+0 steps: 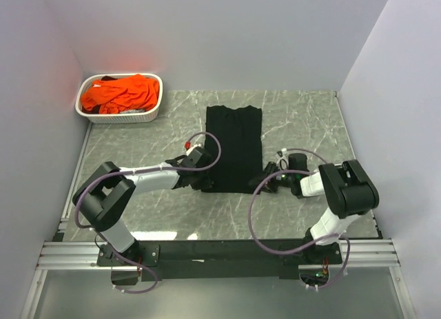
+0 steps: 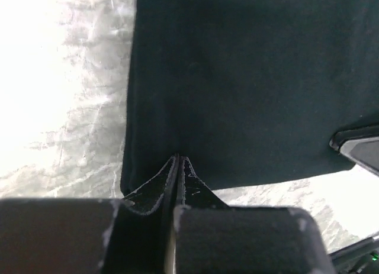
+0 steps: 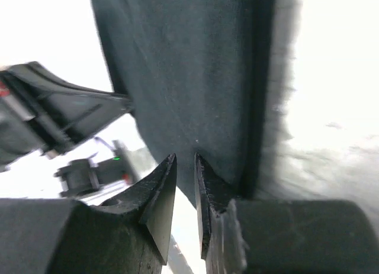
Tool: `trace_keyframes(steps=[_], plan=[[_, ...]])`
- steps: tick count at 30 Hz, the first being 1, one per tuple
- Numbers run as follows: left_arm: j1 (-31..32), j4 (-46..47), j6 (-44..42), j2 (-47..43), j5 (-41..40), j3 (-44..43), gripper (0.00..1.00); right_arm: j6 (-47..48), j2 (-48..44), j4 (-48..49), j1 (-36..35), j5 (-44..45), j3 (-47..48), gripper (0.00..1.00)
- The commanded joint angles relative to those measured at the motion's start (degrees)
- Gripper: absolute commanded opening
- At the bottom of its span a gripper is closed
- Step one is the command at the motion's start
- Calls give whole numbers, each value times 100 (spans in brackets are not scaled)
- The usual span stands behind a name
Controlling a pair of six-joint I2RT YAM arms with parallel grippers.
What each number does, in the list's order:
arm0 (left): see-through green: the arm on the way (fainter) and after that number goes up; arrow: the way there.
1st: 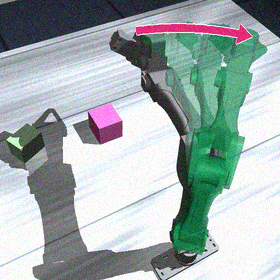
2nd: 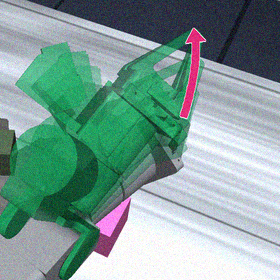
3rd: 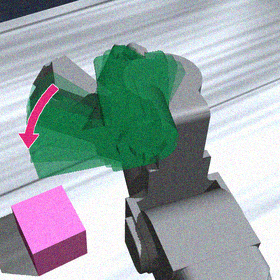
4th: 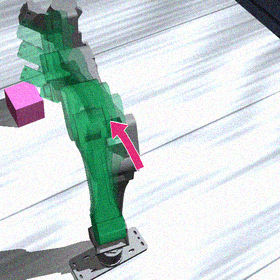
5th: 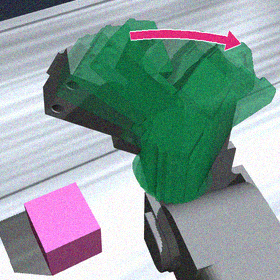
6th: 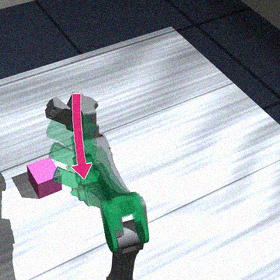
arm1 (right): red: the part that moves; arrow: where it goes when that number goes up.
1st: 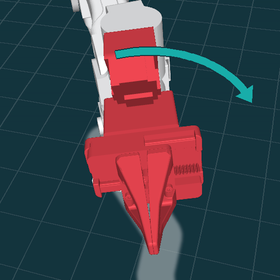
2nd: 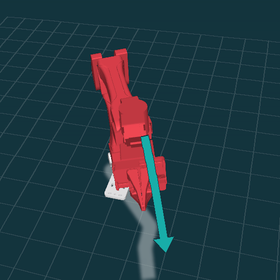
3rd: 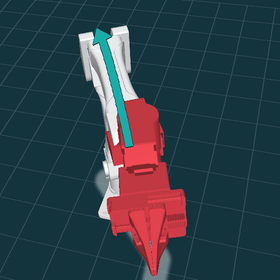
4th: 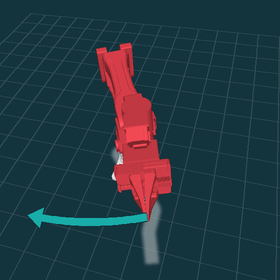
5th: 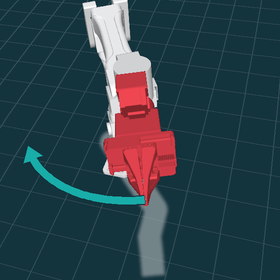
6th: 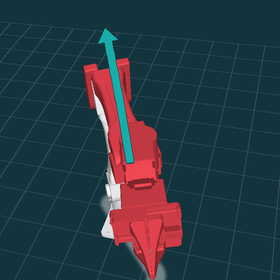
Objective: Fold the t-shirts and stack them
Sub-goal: Fold the tshirt
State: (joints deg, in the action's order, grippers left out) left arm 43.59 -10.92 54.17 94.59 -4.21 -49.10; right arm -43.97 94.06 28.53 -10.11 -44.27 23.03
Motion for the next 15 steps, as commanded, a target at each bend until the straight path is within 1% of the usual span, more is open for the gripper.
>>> trace_keyframes(steps=[1,4,6,7,9,10,11,13,15], plan=[[-26,-24,154,51,122,365,4,-428,628,1397,386,-274,-508,27],[-35,2,269,-159,174,752,4,-866,815,2092,589,-590,-702,24],[-44,-33,304,-439,140,928,4,-938,667,2104,615,-662,-694,23],[-53,-103,313,-554,96,964,4,-904,388,1738,598,-601,-659,24],[-79,-200,331,-878,52,964,5,-483,26,1070,598,-276,-537,24],[-114,-244,331,-994,34,946,6,-307,-358,414,607,-153,-388,24],[-132,-331,331,-1099,17,903,7,-53,-545,190,607,-100,-326,24],[-184,-393,279,-1407,25,815,9,63,-1018,-171,537,-187,-168,25],[-211,-367,199,-1556,104,648,11,195,-1258,-383,344,-327,-18,26]])
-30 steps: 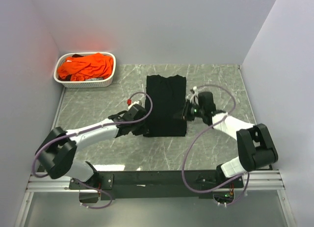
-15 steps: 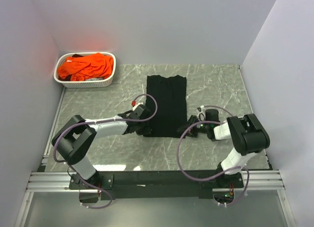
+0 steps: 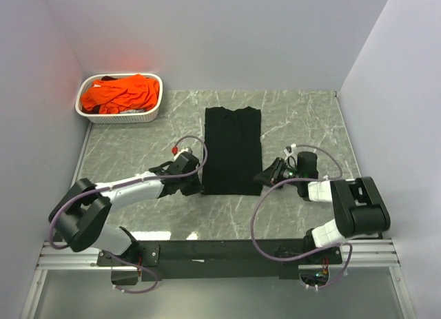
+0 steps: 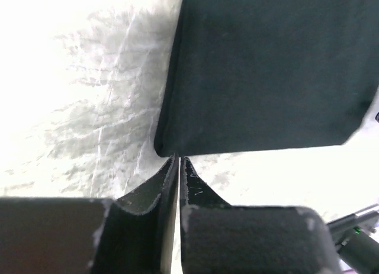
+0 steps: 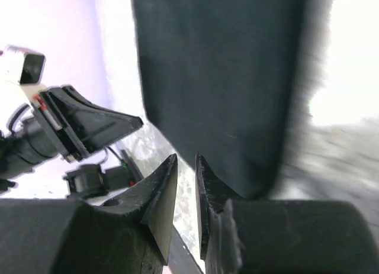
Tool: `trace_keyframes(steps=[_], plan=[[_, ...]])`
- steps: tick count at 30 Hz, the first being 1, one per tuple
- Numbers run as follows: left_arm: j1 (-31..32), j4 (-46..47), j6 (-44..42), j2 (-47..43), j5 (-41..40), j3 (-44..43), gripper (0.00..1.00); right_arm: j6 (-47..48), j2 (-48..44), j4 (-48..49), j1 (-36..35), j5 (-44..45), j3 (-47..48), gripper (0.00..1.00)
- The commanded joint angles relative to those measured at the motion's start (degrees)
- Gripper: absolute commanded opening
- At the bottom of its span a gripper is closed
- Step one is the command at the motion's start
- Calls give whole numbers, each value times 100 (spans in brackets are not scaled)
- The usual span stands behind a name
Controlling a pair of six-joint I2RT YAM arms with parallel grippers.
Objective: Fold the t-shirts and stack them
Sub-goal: Fold the tshirt
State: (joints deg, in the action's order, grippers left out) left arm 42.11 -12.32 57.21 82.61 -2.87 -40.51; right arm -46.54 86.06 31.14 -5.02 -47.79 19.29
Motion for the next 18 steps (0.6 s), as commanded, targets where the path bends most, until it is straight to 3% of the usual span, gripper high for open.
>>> trace_keyframes(steps=[1,4,8,10,18], plan=[[-97,-227,-174,-359,6,-264,11,514,-598,-905,-488,24,574,26],[-159,-70,-324,-219,129,-475,11,533,-565,-934,-1219,173,962,26],[-290,133,-360,150,226,-493,7,-152,58,250,-2055,305,1077,26],[-343,151,-342,369,235,-467,5,-407,662,890,-2178,166,1129,25],[-475,230,-167,686,243,140,1,-575,2475,1712,-2425,103,1174,13]])
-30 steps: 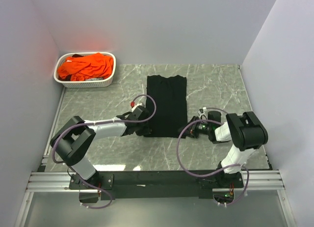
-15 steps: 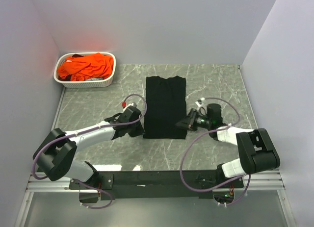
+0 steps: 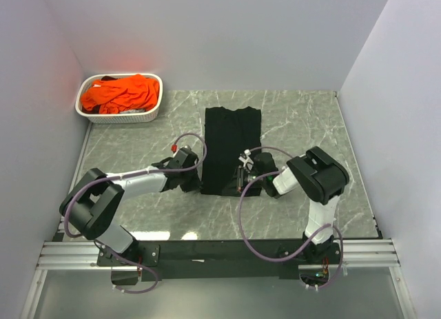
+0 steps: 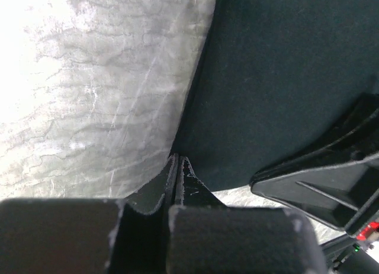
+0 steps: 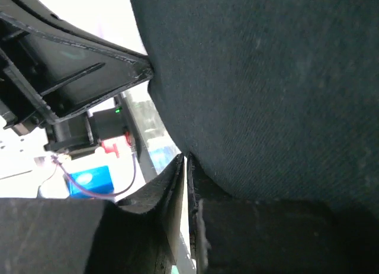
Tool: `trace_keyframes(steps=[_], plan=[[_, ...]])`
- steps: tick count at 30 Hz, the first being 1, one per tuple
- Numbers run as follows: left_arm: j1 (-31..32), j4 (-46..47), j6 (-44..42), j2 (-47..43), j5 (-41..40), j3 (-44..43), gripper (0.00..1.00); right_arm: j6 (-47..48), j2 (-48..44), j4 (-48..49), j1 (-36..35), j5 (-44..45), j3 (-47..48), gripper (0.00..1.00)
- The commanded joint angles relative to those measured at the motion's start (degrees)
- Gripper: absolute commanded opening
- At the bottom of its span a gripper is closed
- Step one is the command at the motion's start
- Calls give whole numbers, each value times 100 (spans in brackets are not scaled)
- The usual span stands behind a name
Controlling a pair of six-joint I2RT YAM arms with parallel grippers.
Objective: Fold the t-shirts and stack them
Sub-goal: Fold the tshirt
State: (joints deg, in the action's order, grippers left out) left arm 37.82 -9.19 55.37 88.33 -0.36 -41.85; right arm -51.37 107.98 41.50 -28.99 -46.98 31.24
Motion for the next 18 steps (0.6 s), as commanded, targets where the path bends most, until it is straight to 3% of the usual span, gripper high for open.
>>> trace_keyframes(steps=[1,6,9,13,18], plan=[[-47,-83,17,122,-17,317,1,-5,345,571,-27,48,-31,13],[-56,-100,26,88,-17,554,1,31,31,606,200,-21,-416,11],[-56,-127,61,0,-17,642,1,408,-951,1,543,31,-627,11],[-56,-179,88,-132,-17,704,1,1110,-1499,-886,1167,66,-813,11],[-56,-223,88,-141,-17,687,1,1086,-1036,-591,1765,-66,-1111,10]])
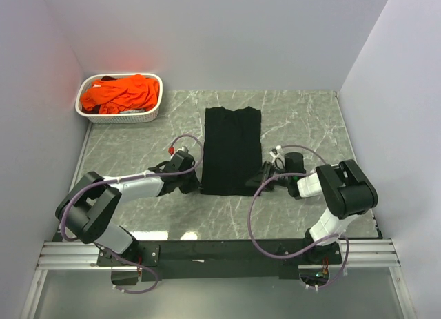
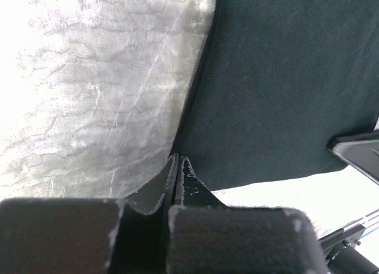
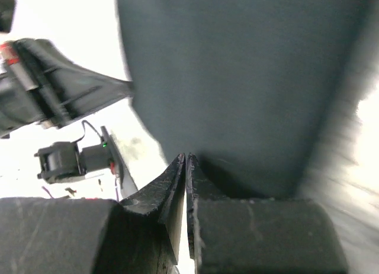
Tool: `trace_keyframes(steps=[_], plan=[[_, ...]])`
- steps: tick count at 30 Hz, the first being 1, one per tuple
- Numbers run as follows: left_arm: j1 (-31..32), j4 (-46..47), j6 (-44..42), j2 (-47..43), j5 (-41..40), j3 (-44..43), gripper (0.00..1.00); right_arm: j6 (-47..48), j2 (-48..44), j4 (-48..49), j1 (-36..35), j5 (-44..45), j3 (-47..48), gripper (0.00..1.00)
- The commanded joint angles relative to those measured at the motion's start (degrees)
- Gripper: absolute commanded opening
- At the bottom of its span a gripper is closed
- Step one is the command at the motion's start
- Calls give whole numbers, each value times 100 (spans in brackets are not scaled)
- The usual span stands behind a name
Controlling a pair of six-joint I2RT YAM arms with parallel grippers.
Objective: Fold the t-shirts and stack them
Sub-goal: Fold the tshirt
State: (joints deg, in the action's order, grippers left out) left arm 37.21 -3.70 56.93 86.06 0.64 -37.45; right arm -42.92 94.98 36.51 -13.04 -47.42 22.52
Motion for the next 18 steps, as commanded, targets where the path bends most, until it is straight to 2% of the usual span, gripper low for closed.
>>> trace_keyframes(steps=[1,6,8,9,10,12,13,16,18], plan=[[5,-781,-59,86,-117,256,1,22,336,230,187,-48,-292,10],[5,-974,-24,-202,-117,239,1,-147,233,261,196,75,-398,10],[5,-1227,-50,-405,-161,160,1,19,-118,-221,196,153,-380,10],[5,-1325,-76,-658,-222,124,2,142,-625,-545,205,363,-293,10],[5,-1439,-94,-800,-292,37,4,456,-908,-1358,188,548,-205,11],[5,-1834,-164,-1213,-486,-77,7,783,-1723,-2284,170,908,136,17],[5,-1957,-225,-1345,-521,-191,16,1072,-1972,-3142,161,1336,260,20],[14,-2406,-436,-1688,-644,-437,39,1346,-2886,-4489,83,2154,656,29],[14,-2616,-585,-1899,-776,-482,52,1391,-3413,-5046,3,2665,866,37]])
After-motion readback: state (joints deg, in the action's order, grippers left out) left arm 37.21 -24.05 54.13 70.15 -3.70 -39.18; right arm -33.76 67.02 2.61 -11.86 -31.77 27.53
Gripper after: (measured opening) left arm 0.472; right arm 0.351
